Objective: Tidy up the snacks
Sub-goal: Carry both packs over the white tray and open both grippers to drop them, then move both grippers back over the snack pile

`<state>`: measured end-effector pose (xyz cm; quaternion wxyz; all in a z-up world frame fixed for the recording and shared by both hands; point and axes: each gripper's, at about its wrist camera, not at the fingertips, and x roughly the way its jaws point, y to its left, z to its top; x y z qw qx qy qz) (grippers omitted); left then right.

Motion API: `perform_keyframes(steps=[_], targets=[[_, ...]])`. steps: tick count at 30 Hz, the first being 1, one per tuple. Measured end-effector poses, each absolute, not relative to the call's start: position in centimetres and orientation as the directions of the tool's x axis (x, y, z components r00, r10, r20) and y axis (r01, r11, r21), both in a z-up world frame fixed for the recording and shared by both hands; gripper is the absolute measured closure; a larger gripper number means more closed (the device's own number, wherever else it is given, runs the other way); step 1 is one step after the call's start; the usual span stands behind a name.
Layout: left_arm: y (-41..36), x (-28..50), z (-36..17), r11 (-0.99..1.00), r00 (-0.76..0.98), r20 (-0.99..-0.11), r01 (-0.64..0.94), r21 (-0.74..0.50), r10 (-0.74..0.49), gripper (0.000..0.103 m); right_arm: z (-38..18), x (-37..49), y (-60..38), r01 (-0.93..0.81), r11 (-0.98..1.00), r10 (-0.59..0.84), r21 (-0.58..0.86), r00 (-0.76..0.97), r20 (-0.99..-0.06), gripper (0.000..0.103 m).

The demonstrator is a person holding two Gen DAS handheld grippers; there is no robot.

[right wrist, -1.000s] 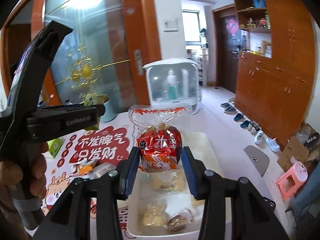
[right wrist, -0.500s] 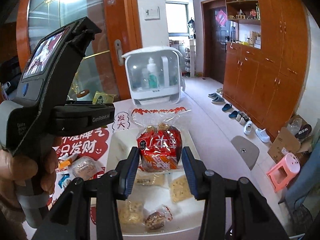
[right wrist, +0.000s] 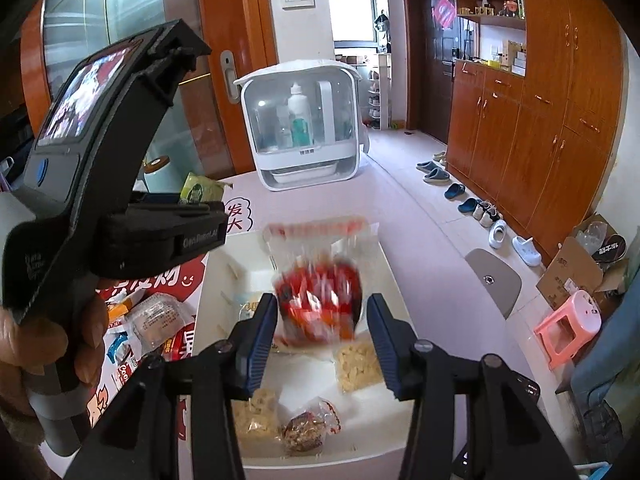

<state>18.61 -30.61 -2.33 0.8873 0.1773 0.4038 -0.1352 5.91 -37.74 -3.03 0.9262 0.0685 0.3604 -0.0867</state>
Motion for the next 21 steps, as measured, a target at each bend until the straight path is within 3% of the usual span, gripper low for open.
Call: perform_keyframes(steps=[1, 4, 10, 21], targets=[[-30.6, 18.6, -2.4, 0.900, 0.636, -0.766, 0.384, 0.208, -0.095, 0.062, -3.1, 5.9, -37.7, 0.211, 0.976, -0.116, 0.058, 0.725, -0.679, 0.054], [-30.4, 18.1, -2.7, 0.901, 0.652, -0.755, 0.364, 0.236, -0.066, 0.008, -3.3, 6.0, -37.4, 0.212, 0.977, -0.129, 0.037, 0.717, -0.685, 0.047], [-29.8, 17.1, -2.8, 0.890, 0.685, -0.728, 0.347, 0.295, -0.026, 0.006, -3.7, 5.9, -37.0, 0.218, 0.976, -0.144, 0.020, 0.706, -0.693, 0.043], [-26.7, 15.8, -2.5, 0.903, 0.687, -0.727, 0.313, 0.294, -0.001, 0.006, -3.7, 5.9, -36.3, 0.249, 0.968, -0.167, 0.017, 0.697, -0.697, 0.043]])
